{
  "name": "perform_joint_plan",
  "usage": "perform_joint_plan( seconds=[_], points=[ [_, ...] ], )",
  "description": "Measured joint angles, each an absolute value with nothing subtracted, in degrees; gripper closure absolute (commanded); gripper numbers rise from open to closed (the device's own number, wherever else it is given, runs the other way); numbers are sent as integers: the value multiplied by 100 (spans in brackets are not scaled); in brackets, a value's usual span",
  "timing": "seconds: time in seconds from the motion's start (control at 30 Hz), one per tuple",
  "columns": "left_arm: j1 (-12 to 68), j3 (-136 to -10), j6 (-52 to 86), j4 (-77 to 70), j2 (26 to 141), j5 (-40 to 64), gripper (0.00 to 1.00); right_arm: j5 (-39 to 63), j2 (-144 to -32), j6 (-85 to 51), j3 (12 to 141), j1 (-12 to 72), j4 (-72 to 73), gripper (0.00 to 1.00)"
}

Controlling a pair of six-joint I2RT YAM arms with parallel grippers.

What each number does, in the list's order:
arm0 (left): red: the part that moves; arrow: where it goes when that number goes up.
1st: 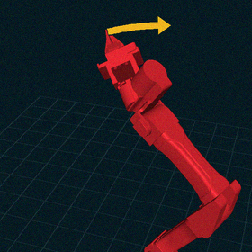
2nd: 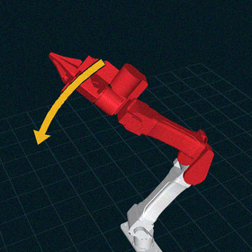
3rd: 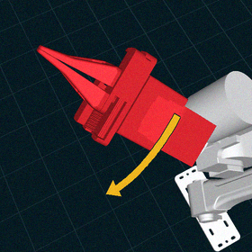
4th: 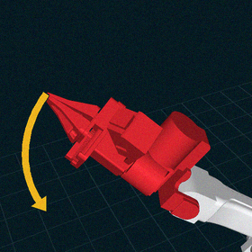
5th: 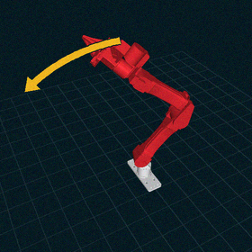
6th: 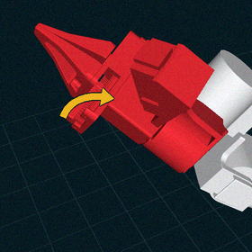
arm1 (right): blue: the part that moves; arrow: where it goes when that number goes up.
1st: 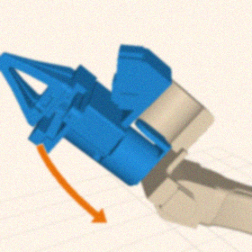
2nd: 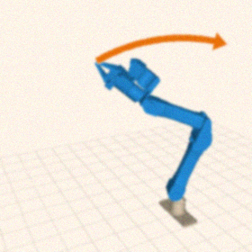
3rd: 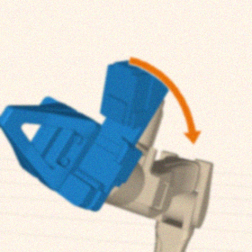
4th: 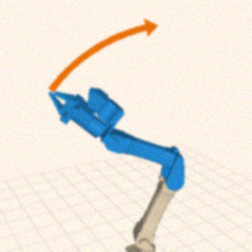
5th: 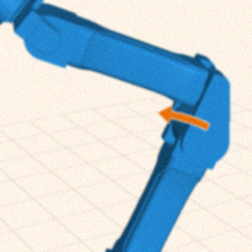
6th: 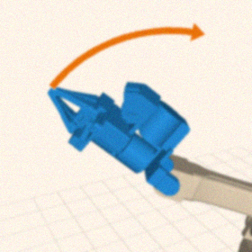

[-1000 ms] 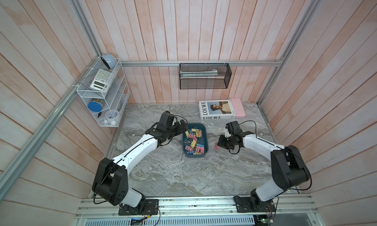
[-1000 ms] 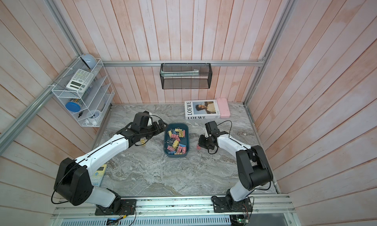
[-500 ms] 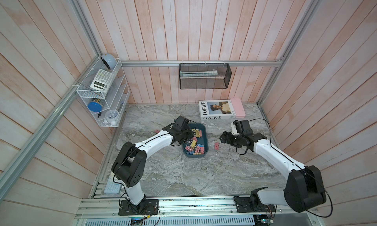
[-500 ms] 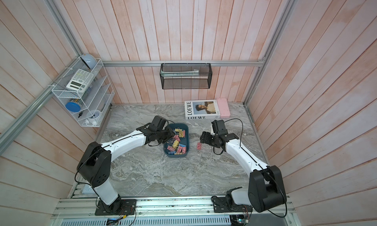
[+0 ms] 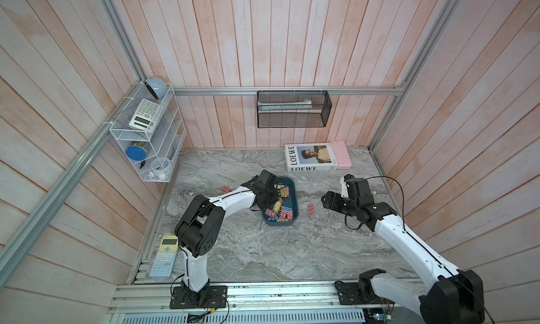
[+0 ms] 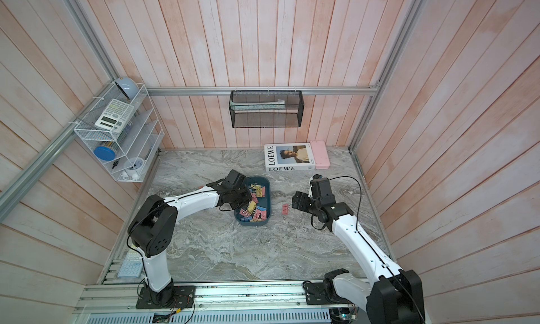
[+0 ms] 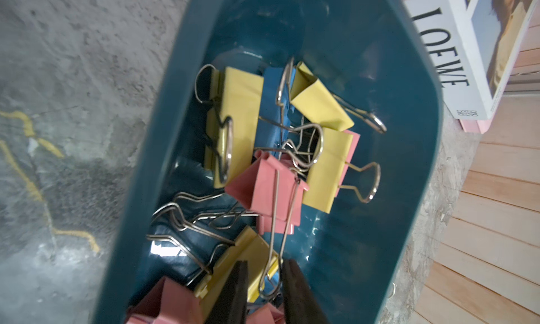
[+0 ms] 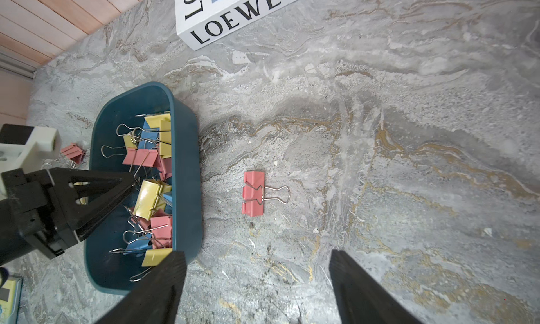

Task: Take out the binder clips from the storage box
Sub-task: Pick up the binder clip from the storage box.

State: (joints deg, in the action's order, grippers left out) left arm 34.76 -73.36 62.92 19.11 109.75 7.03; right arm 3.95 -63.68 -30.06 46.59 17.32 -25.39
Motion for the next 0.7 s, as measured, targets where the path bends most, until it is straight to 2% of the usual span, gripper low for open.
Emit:
perform_joint_plan(
  seconds=[0.27,0.47,0.7],
  points=[
    [3393,-7365,6342,1511,11010,764,98,390,-6331,-3041,4659,1732,-2541,4],
    [3336,-7032,6379,1304,10779,856,99,425,-6449,-3096,4681,1737,-2491,2],
    [3297,-6464,6434,1061,9732,945,100,410,-7236,-3098,5297,2158,-2405,2]
  ],
)
